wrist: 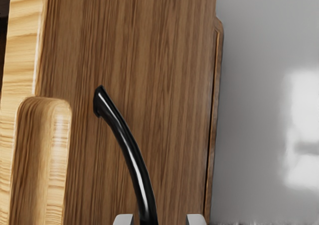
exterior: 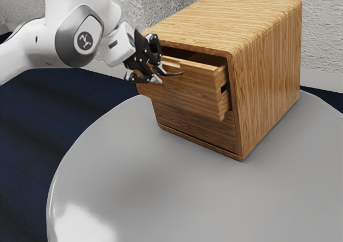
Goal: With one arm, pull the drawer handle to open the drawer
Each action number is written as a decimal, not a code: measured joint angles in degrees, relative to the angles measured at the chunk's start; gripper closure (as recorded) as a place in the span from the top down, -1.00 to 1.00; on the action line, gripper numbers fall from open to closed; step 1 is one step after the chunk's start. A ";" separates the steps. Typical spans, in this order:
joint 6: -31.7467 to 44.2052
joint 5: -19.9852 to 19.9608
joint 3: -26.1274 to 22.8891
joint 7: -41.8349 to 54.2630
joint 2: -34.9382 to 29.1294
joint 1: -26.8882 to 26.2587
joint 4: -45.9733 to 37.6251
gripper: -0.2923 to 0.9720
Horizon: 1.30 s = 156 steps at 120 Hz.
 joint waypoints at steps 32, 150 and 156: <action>1.25 0.97 -0.01 -0.70 -2.84 -0.20 -3.59 -0.46; 5.22 1.83 -0.55 -2.04 -12.00 0.12 -15.22 -0.46; 5.28 1.84 -0.63 -2.09 -12.30 0.16 -15.57 -0.46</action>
